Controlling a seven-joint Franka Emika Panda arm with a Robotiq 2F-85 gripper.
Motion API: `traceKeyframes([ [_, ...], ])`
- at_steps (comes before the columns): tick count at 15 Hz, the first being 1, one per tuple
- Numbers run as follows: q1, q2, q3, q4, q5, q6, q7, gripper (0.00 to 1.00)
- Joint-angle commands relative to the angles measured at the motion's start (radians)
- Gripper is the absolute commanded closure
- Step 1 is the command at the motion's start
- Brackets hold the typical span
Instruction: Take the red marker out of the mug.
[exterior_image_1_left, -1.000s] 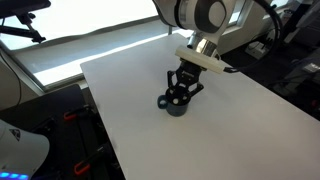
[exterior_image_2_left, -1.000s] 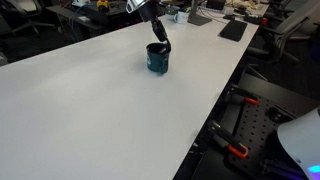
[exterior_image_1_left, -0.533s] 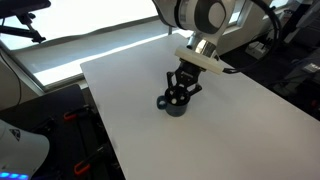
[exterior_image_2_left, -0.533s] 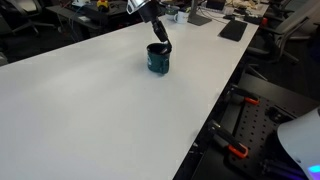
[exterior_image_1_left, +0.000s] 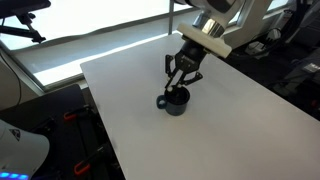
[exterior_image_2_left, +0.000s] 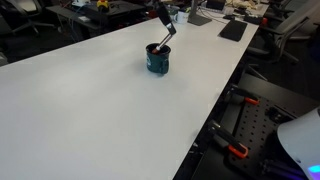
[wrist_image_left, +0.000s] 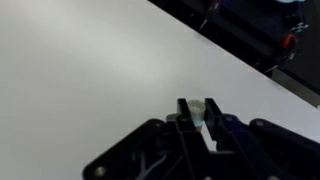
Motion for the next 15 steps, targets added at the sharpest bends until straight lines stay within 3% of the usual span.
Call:
traceKeyframes([
  [1,0.004,-0.116,0.014,0.045,0.014,-0.202,0.01,0.96],
  [4,0.031,-0.171,0.019,0.138,-0.007,-0.292,0.058,0.96],
  [9,0.101,-0.091,0.038,0.306,-0.083,-0.19,0.162,0.96],
  [15,0.169,0.1,0.041,0.424,-0.161,-0.016,0.244,0.96],
])
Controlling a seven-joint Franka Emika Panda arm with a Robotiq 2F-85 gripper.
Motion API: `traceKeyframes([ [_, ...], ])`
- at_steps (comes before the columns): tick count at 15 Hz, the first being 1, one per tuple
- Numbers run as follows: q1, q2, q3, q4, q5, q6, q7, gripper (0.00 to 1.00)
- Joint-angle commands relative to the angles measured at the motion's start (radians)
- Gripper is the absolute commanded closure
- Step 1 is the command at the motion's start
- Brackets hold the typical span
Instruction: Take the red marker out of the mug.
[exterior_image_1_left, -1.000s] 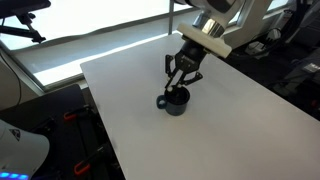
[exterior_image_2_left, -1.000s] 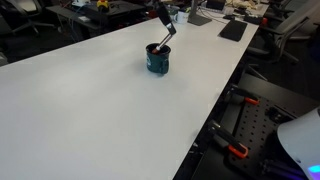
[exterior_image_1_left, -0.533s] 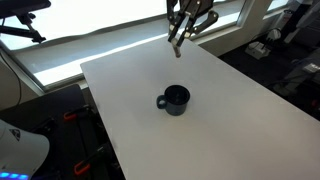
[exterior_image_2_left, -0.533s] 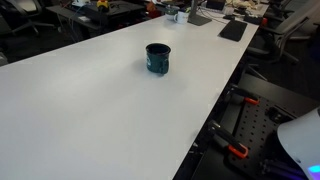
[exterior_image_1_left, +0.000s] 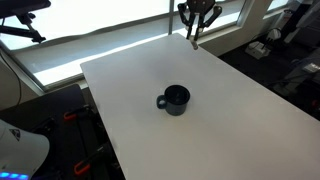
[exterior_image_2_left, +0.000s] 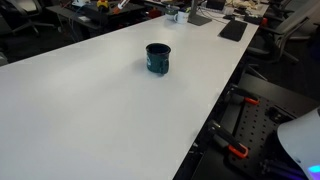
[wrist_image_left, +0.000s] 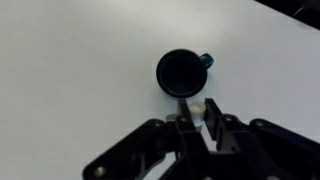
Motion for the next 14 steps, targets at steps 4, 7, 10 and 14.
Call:
traceKeyframes([
  [4,0.061,0.203,-0.007,0.172,-0.056,0.132,0.076,0.96],
  [7,0.086,0.252,-0.015,0.221,-0.076,0.172,0.103,0.96],
  [10,0.079,0.287,-0.016,0.244,-0.053,0.193,0.11,0.96],
  [14,0.038,0.359,-0.012,0.293,-0.006,0.148,0.08,0.96],
])
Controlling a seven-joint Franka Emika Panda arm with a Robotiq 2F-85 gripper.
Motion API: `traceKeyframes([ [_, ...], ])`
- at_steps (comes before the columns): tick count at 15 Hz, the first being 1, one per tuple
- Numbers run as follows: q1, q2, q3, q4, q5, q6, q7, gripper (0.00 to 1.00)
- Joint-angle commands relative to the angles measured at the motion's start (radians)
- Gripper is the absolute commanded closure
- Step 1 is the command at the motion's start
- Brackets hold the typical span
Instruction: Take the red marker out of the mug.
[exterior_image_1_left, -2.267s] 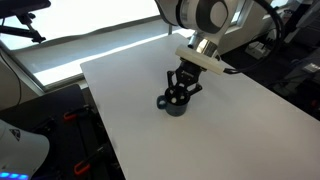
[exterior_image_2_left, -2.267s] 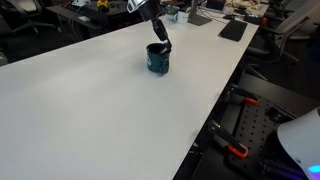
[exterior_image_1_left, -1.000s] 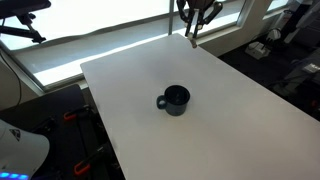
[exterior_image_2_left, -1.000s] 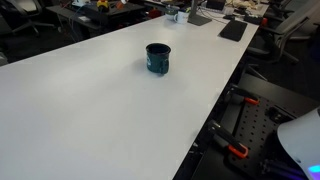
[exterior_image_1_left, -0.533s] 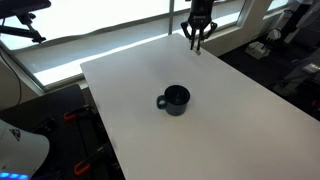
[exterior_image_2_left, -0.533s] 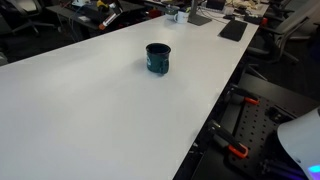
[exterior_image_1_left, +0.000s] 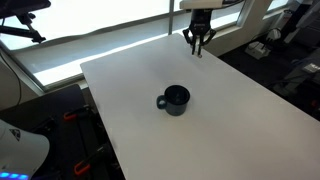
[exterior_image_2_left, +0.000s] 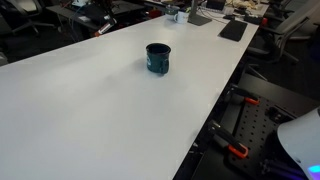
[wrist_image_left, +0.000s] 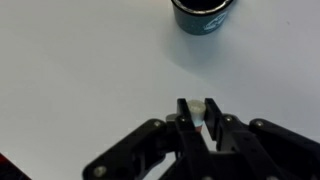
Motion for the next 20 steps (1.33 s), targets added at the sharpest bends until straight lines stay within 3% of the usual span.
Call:
traceKeyframes([
  [1,-0.032,0.085,-0.002,0.087,0.048,-0.052,-0.025,0.96],
  [13,-0.067,0.247,-0.007,0.276,0.08,-0.202,-0.091,0.96],
  [14,-0.068,0.255,-0.007,0.291,0.083,-0.223,-0.093,0.58],
  [16,-0.071,0.268,-0.006,0.318,0.086,-0.259,-0.102,0.51],
  [20,-0.076,0.293,-0.005,0.368,0.09,-0.346,-0.124,0.19],
])
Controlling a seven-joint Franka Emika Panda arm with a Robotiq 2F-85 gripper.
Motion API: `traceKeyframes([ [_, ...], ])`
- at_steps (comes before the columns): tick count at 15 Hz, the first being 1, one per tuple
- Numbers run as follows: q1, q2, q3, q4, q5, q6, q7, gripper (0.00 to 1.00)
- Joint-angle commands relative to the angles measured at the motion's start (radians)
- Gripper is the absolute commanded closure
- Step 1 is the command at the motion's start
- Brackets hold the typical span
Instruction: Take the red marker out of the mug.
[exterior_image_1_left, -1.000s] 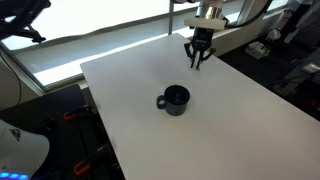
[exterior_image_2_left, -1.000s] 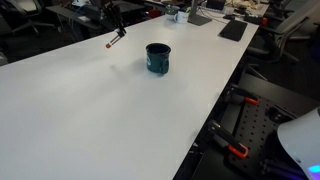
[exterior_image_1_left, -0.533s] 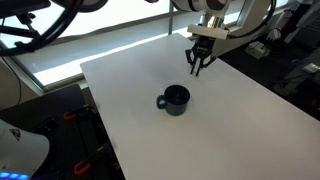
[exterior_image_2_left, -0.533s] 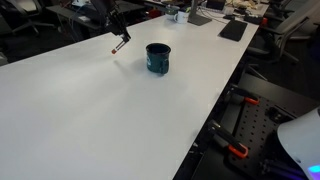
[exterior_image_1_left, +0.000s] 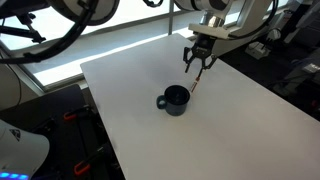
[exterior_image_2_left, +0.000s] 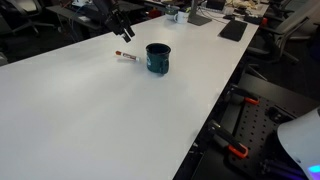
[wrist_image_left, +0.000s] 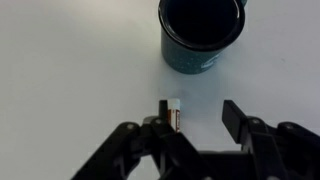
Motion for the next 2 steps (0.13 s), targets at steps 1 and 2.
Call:
traceKeyframes([
  [1,-0.006,0.041,-0.002,0.092,0.027,-0.093,-0.046,0.11],
  [2,-0.012,0.048,0.006,0.108,0.039,-0.119,-0.064,0.04],
])
